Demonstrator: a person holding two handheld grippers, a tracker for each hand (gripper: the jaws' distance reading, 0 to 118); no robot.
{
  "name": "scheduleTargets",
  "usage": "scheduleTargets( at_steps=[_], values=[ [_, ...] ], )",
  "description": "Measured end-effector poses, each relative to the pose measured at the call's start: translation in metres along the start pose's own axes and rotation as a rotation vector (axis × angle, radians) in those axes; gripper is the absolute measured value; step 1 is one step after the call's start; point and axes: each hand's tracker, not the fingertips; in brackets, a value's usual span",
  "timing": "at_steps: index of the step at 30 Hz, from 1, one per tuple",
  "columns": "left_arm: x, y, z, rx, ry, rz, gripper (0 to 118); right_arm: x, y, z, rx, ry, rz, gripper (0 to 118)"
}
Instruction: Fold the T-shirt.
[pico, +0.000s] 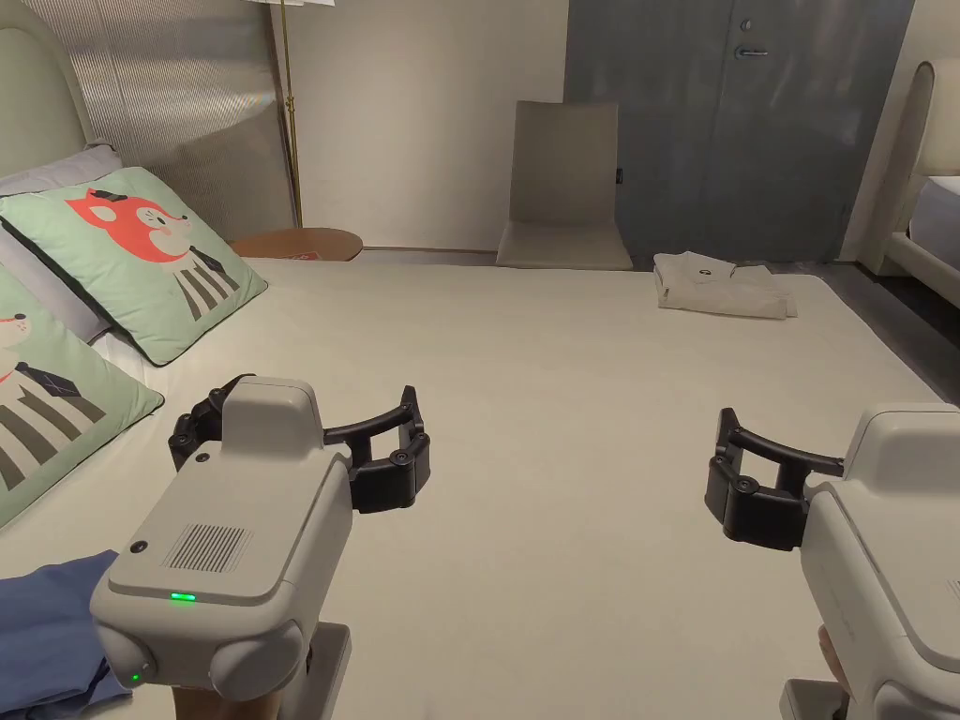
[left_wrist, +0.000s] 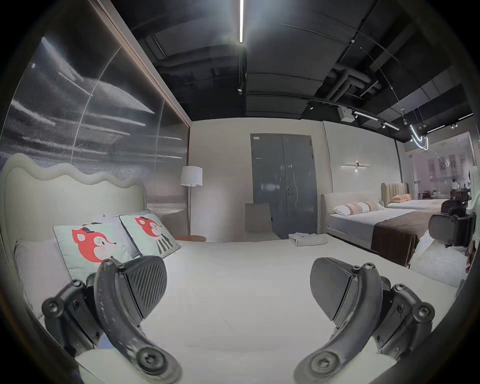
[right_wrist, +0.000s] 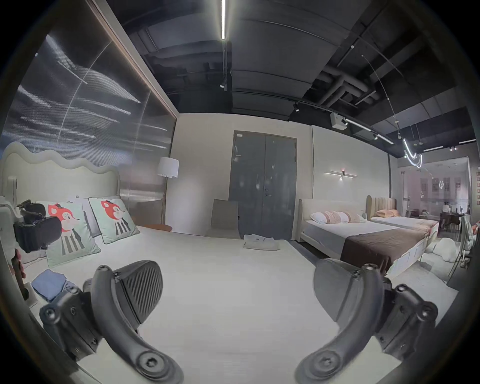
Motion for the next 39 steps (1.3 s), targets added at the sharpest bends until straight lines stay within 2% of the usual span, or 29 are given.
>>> scheduleTargets(
  at_steps=[39],
  values=[
    [0.004, -0.002, 0.01, 0.015, -0.001, -0.013, 111, -0.007, 0.006, 0.006, 0.018, 0.014, -0.001, 118]
  ],
)
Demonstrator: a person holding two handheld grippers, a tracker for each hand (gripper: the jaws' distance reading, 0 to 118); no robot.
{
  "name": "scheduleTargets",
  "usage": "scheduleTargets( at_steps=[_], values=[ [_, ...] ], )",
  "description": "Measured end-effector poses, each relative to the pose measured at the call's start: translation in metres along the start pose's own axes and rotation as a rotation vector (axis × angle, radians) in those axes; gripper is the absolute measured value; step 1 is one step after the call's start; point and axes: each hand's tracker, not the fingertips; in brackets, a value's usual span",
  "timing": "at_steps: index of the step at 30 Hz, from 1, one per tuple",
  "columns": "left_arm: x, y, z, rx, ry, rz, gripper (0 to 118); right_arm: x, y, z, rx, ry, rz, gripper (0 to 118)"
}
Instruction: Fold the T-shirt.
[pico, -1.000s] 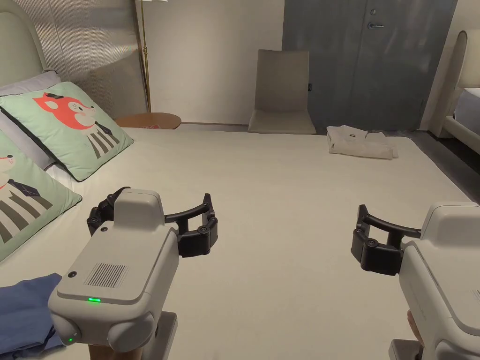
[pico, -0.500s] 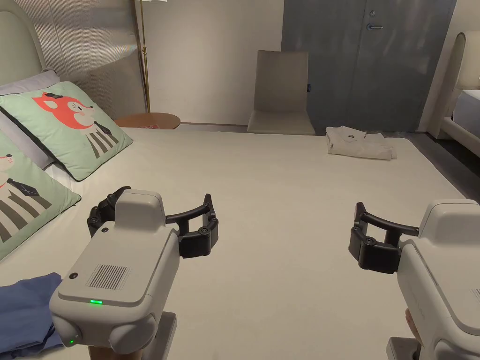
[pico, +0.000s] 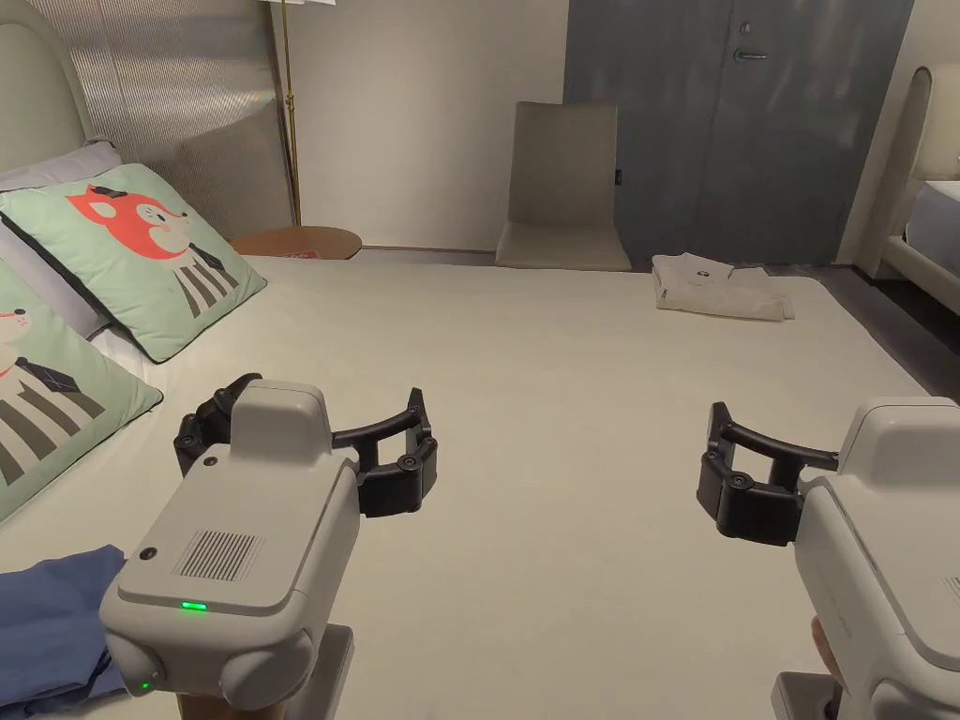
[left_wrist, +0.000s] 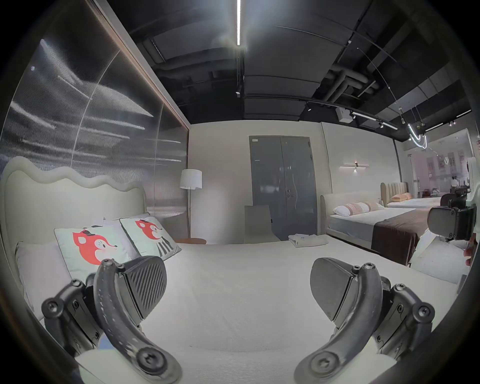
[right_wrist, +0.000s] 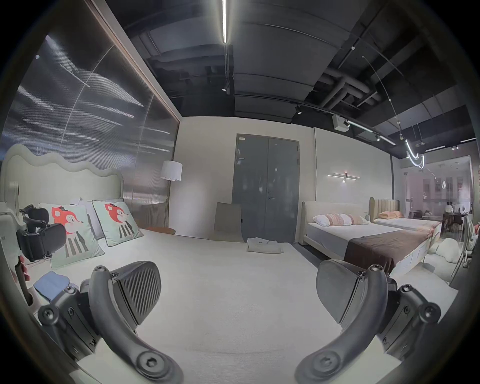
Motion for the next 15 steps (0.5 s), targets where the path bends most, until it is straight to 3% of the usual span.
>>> scheduleTargets(
  at_steps=[15],
  values=[
    [0.002, 0.0025, 0.0013, -0.004, -0.006, -0.004, 111, 0.0016, -0.0011, -0.0019, -0.003, -0.001, -0.003, 118]
  ],
)
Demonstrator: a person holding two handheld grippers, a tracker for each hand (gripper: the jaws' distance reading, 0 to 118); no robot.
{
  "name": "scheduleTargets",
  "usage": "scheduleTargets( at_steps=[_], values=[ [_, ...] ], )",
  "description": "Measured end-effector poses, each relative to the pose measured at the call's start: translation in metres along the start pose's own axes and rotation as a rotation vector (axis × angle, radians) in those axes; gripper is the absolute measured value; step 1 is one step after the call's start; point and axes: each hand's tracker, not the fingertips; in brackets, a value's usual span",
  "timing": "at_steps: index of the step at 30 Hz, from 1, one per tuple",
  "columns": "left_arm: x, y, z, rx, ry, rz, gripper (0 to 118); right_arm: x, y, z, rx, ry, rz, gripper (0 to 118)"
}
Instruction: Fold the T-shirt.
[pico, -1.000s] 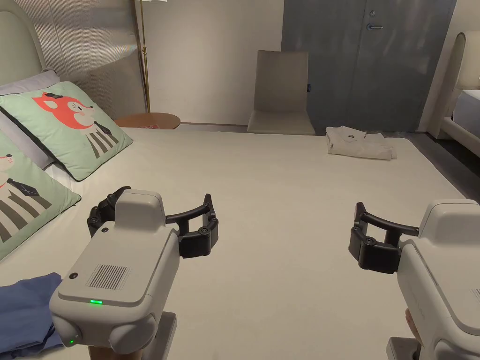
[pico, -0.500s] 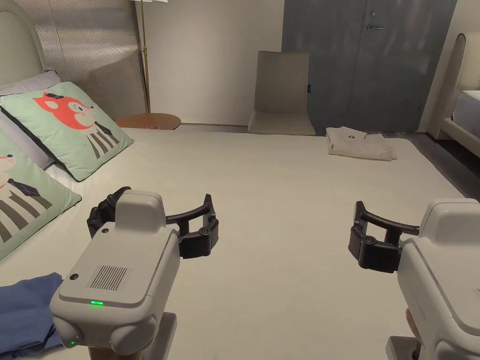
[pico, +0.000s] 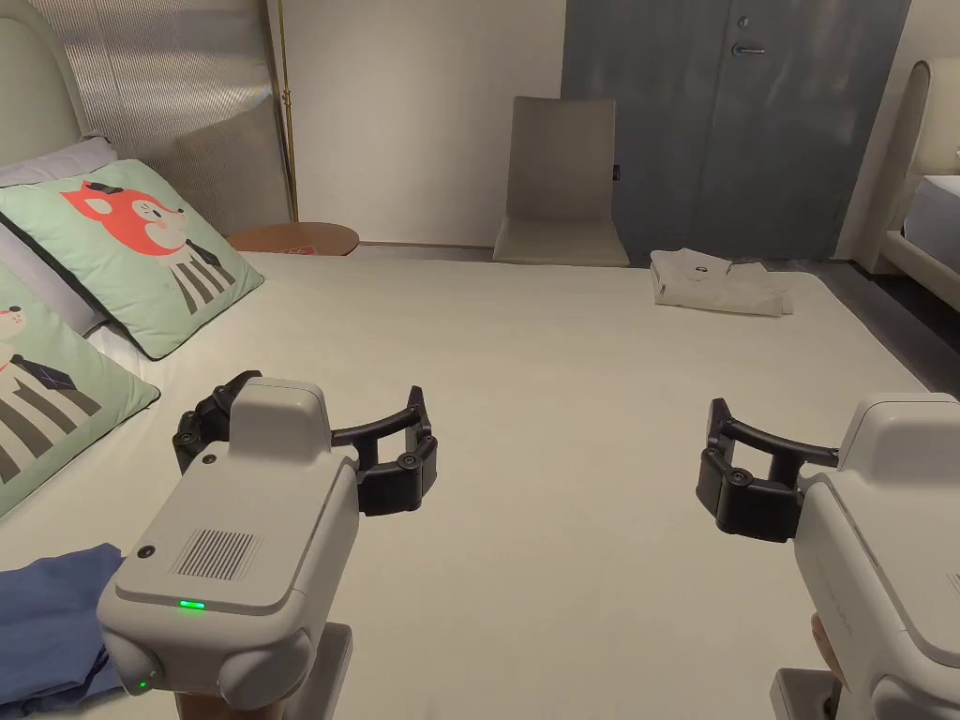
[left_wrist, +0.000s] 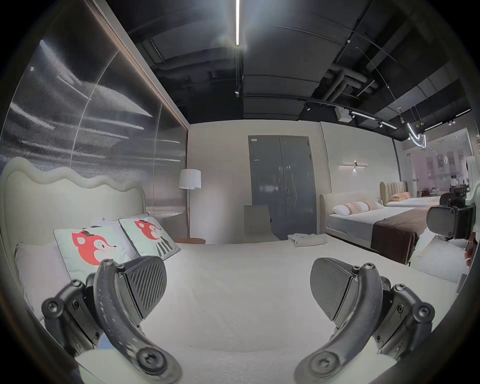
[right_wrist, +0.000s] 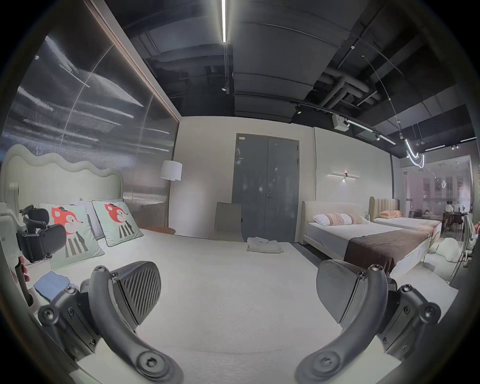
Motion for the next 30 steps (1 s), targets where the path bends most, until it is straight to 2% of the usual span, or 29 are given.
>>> scheduleTargets(
  at_steps=[30],
  values=[
    [-0.0017, -0.0034, -0.0053, 0.004, 0.0, 0.012, 111, -0.0001, 0.0007, -0.0026, 0.004, -0.002, 0.008, 118]
  ],
)
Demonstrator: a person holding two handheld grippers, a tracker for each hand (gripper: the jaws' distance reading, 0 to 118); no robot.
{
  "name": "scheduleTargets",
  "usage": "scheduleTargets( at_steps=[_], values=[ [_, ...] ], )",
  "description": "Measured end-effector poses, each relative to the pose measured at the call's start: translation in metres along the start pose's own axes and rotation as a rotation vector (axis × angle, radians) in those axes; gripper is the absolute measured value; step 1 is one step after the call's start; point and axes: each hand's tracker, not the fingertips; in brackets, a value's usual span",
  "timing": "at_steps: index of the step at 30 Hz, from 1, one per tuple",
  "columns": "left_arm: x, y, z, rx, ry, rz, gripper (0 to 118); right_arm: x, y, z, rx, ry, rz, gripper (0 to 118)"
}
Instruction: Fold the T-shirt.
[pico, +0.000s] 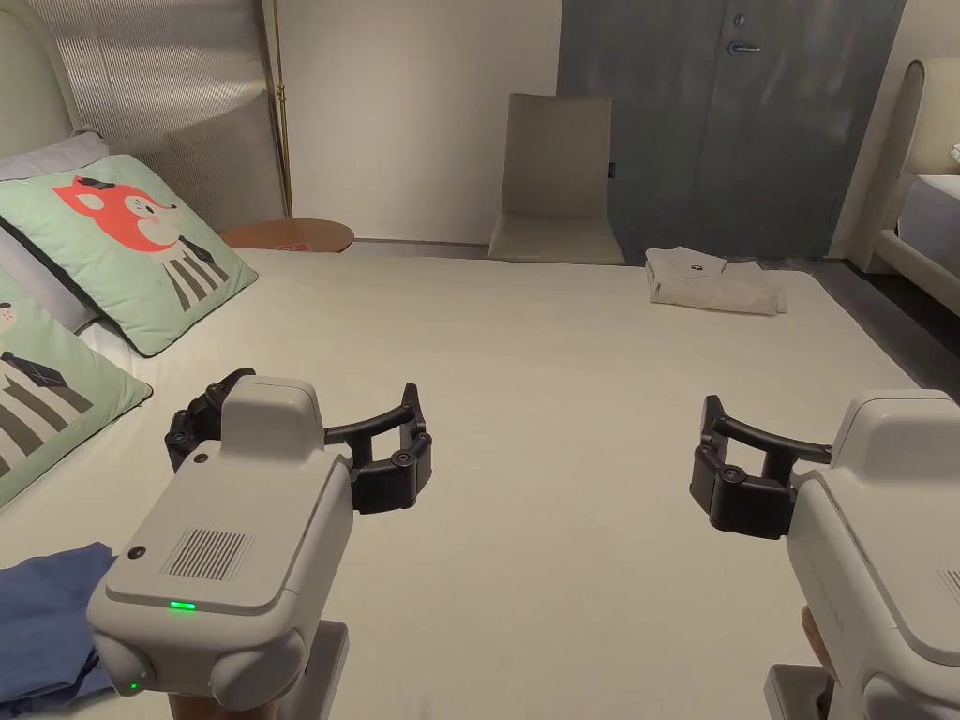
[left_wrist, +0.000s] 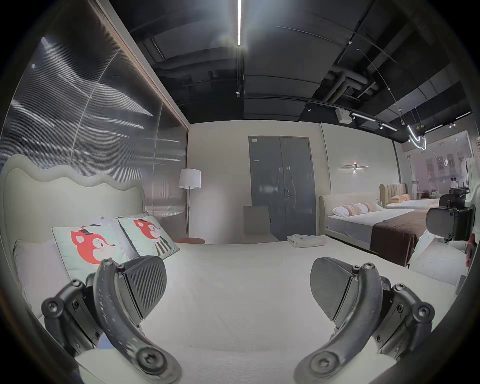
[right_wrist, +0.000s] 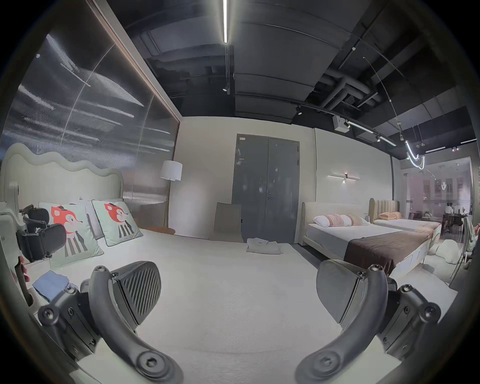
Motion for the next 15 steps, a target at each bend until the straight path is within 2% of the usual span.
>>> scheduleTargets(
  at_steps=[7, 9, 13, 15],
  values=[
    [0.0, 0.0, 0.001, -0.001, -0.003, 0.002, 111, -0.002, -0.001, -0.002, -0.013, 0.009, -0.004, 118],
    [-0.001, 0.001, 0.001, -0.001, -0.005, 0.005, 111, -0.003, 0.002, -0.006, -0.078, 0.013, -0.004, 118],
    [-0.002, 0.003, 0.002, -0.002, -0.008, 0.011, 111, -0.002, 0.009, -0.019, -0.246, -0.012, -0.094, 118],
    [-0.003, 0.004, 0.002, -0.001, -0.01, 0.013, 111, -0.004, 0.019, -0.022, -0.347, -0.061, -0.152, 118]
  ],
)
